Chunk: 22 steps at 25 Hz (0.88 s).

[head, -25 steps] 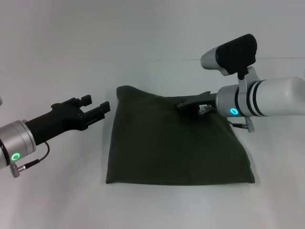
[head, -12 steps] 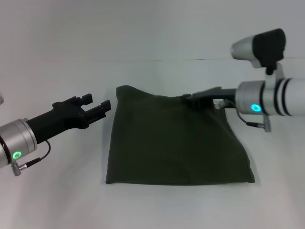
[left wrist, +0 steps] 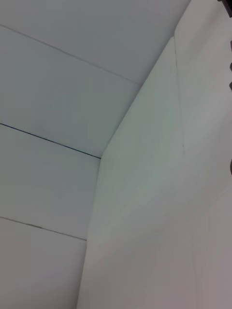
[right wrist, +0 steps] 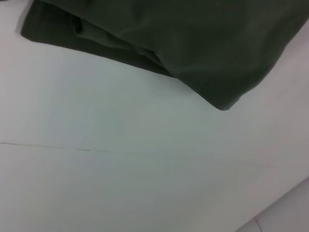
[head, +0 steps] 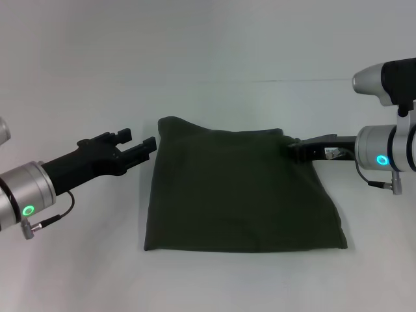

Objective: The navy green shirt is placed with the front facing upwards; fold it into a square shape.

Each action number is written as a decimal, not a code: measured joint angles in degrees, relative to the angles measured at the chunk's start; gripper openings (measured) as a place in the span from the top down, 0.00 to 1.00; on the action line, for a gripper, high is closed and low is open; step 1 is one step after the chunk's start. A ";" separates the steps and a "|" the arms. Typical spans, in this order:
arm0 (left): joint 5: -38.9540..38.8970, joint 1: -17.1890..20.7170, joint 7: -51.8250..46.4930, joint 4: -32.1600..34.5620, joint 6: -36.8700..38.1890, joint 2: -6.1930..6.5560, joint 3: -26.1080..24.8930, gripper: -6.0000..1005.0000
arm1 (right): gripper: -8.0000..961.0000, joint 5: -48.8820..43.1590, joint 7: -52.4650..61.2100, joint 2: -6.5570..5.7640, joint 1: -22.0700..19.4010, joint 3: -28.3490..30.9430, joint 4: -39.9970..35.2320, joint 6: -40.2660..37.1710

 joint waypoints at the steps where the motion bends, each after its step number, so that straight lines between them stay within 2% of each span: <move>1: 0.00 -0.04 0.00 -0.04 0.00 0.00 0.03 0.31 | 0.99 -0.47 -0.05 0.23 0.14 -0.03 0.00 0.58; 5: 0.00 -0.27 -0.36 -0.11 0.00 0.00 0.08 0.31 | 0.99 -1.76 -0.33 1.19 0.12 0.16 -2.15 1.03; 9: 0.00 -0.78 -1.24 -0.22 -0.21 0.02 -0.19 0.30 | 0.99 -1.57 -1.10 2.13 -1.82 0.75 -7.52 0.74; 13: 0.00 -1.73 -4.44 -0.56 -2.60 0.14 -0.17 0.30 | 0.96 -1.45 -1.10 2.70 -3.33 3.60 -11.19 -0.44; 16: 0.19 -2.67 -7.18 -0.73 -4.56 0.16 0.09 0.30 | 0.93 -1.44 -1.10 2.57 -3.50 7.67 -11.84 -4.36; 20: 0.52 -4.27 -10.33 -2.32 -7.19 0.32 0.55 0.30 | 0.88 -1.43 -1.17 1.50 -3.54 12.55 -12.81 -12.85; 22: 0.64 -4.97 -11.88 -3.02 -8.87 0.44 1.10 0.30 | 0.83 -1.42 -1.17 1.08 -3.72 14.45 -13.38 -16.27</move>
